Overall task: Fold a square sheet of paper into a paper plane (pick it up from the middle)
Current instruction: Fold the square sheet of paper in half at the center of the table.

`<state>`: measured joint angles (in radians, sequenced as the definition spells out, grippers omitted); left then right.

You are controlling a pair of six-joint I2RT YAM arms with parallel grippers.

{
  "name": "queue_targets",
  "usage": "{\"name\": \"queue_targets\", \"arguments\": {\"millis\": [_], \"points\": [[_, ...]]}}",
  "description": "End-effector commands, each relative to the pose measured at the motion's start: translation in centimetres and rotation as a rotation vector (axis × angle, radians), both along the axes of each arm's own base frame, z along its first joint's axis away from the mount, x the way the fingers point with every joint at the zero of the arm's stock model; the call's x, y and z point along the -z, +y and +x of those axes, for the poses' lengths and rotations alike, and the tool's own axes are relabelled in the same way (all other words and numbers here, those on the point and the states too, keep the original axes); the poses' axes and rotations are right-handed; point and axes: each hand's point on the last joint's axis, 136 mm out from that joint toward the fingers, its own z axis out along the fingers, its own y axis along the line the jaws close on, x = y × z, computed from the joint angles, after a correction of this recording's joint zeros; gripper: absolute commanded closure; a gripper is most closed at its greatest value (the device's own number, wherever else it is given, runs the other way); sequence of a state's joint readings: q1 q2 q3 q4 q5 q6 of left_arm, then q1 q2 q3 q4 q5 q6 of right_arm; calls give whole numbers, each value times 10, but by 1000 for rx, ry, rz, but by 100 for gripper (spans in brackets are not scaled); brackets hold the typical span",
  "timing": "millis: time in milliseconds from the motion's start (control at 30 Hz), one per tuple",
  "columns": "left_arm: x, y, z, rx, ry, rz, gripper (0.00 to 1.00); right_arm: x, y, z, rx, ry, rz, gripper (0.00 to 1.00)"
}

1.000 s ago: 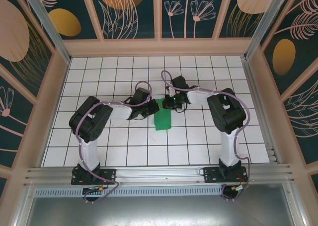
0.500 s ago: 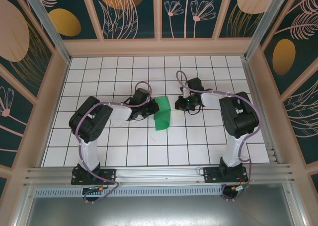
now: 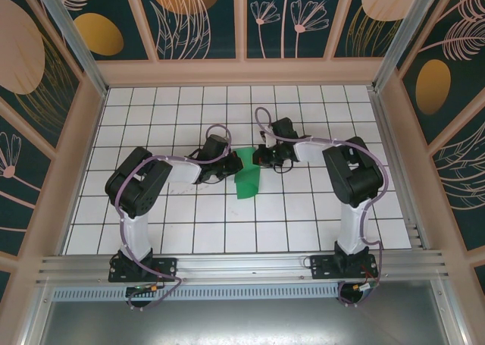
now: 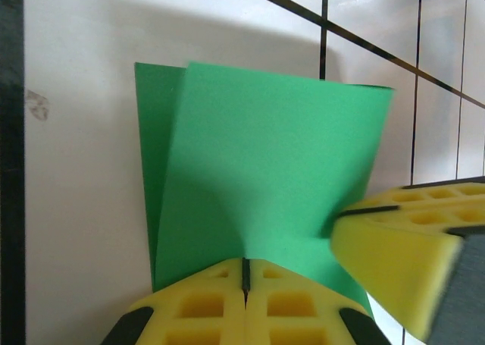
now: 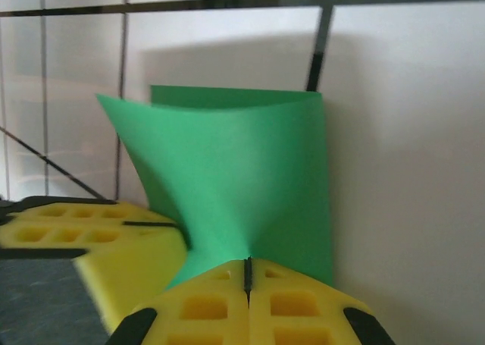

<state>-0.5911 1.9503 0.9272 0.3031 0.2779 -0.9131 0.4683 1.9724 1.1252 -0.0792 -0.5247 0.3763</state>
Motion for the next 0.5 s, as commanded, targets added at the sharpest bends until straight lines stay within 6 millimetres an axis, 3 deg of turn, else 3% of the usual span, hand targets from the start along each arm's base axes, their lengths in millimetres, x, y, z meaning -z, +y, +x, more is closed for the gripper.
{"name": "queue_targets", "arguments": {"millis": [0,167,300,367,467], "points": [[104,86,-74,-68,318,381,100,5,-5,11,35,-2,7,100],[107,90,-79,-65,327,389,100,23,-42,18,133,29,-55,100],[108,90,-81,-61,329,389,100,8,-67,33,216,-10,-59,100],[107,88,-79,-57,325,382,100,-8,-61,36,200,-43,-26,100],[105,86,-77,-57,320,375,100,-40,-28,26,96,-75,117,100]]}}
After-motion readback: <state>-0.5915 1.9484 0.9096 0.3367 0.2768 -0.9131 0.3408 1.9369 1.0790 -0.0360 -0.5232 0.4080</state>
